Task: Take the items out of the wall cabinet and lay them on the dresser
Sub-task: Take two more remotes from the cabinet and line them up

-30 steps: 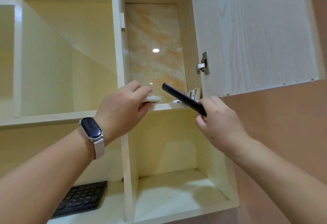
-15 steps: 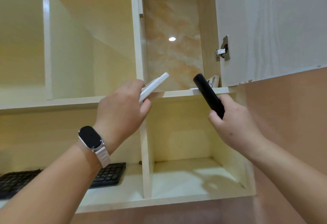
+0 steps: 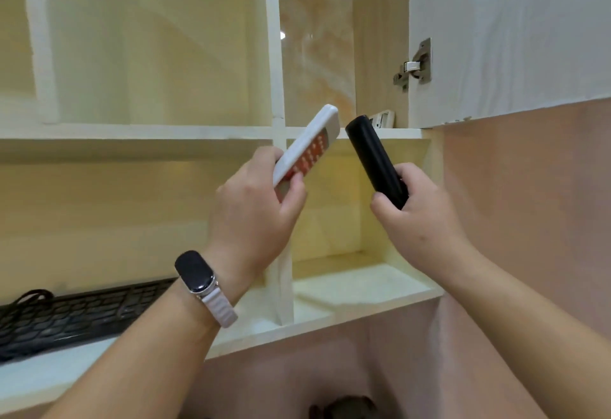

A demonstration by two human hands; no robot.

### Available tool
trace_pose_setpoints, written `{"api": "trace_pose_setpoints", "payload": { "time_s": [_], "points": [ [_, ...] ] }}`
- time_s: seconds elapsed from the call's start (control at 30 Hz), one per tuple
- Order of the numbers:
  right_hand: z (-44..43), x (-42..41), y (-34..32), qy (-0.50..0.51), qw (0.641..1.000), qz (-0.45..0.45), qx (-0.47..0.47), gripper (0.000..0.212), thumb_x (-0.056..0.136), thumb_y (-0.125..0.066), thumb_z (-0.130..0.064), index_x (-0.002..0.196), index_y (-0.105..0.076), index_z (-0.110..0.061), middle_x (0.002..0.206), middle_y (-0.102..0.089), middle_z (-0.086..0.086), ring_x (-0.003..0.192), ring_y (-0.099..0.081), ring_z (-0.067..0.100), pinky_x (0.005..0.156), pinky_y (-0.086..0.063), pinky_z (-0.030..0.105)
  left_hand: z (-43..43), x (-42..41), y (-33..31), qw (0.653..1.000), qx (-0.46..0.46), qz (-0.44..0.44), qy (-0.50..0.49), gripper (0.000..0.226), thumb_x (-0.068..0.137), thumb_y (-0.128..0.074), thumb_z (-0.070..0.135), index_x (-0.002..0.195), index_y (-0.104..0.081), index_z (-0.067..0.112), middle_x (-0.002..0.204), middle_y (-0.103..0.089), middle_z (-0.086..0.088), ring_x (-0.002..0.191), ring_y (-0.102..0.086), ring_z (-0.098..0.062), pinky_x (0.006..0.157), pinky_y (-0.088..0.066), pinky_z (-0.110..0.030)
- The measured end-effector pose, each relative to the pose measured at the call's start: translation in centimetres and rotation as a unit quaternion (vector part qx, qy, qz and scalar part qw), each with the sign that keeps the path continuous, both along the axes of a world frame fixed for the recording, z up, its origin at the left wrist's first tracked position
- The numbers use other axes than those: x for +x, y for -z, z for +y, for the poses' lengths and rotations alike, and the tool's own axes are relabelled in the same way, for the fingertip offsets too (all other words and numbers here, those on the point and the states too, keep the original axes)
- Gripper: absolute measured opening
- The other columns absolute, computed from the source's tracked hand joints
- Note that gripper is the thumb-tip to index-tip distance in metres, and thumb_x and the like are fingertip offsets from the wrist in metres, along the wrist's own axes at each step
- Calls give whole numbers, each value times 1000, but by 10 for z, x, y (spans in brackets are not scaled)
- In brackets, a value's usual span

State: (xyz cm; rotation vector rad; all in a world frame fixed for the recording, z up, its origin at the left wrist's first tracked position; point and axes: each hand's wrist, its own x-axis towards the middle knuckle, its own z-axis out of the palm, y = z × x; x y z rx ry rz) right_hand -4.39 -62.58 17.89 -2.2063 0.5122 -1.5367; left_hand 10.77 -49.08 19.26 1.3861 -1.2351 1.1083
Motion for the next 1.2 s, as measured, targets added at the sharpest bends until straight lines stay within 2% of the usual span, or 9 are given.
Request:
{"api": "trace_pose_setpoints", "payload": {
  "time_s": [0.17, 0.3, 0.37, 0.53, 0.67, 0.73, 0.87, 1.07, 1.2],
  "points": [
    [38, -12, 38, 66, 997, 10, 48, 14, 88, -56, -19, 84, -50, -31, 71, -57, 11, 53, -50, 20, 45, -43, 33, 5, -3, 36, 975, 9, 142, 171, 13, 91, -60, 32, 99, -56, 22, 73, -62, 9, 64, -59, -9, 49, -46, -24],
    [62, -31, 66, 140, 987, 9, 84, 10, 87, -57, -19, 87, -54, -29, 82, -62, 17, 67, -60, 36, 56, -54, 48, -2, -12, 73, 920, 32, 246, 304, 11, 91, -63, 34, 97, -55, 29, 83, -67, 7, 73, -66, -13, 63, -55, -43],
    [74, -44, 79, 180, 978, 16, 101, 10, 86, -56, -21, 87, -54, -31, 82, -62, 15, 71, -62, 36, 59, -55, 55, -6, -20, 92, 878, 42, 299, 372, 12, 89, -65, 34, 93, -53, 33, 86, -68, 6, 75, -69, -17, 64, -57, -48],
    [106, -80, 122, 270, 950, 17, 158, 7, 86, -58, -19, 85, -55, -26, 82, -62, 15, 73, -63, 36, 60, -55, 55, -14, -48, 136, 778, 85, 403, 474, 22, 84, -71, 26, 88, -51, 33, 88, -68, 3, 75, -70, -18, 67, -59, -48],
    [137, -117, 154, 327, 922, 19, 208, 7, 86, -58, -19, 86, -56, -25, 82, -62, 15, 74, -63, 35, 62, -55, 55, -13, -87, 164, 660, 138, 476, 565, 23, 85, -71, 13, 97, -52, 20, 94, -70, -8, 78, -73, -29, 61, -58, -38],
    [154, -139, 166, 354, 909, 16, 221, 6, 85, -58, -20, 87, -56, -25, 82, -63, 15, 74, -63, 36, 62, -56, 55, -5, -111, 176, 612, 175, 494, 593, 23, 89, -66, 8, 105, -50, 11, 97, -70, -8, 75, -74, -25, 55, -57, -31],
    [193, -184, 186, 400, 884, 12, 242, 10, 85, -58, -21, 89, -57, -30, 83, -64, 11, 74, -65, 32, 64, -57, 54, 19, -160, 205, 557, 246, 504, 613, 22, 91, -64, 10, 107, -50, 13, 98, -70, -5, 75, -74, -21, 57, -58, -27],
    [266, -260, 209, 462, 846, -21, 266, 10, 85, -58, -22, 90, -57, -30, 84, -64, 10, 74, -64, 33, 64, -57, 55, 67, -244, 236, 496, 332, 494, 632, 19, 92, -62, 10, 103, -50, 17, 93, -70, -2, 74, -74, -22, 53, -57, -27],
    [333, -318, 223, 492, 823, -43, 282, 8, 87, -59, -17, 91, -57, -23, 84, -62, 18, 76, -61, 38, 62, -54, 55, 115, -311, 250, 469, 376, 471, 645, 22, 92, -63, 14, 109, -53, 24, 100, -71, -2, 77, -74, -23, 55, -56, -29]
  ]
}}
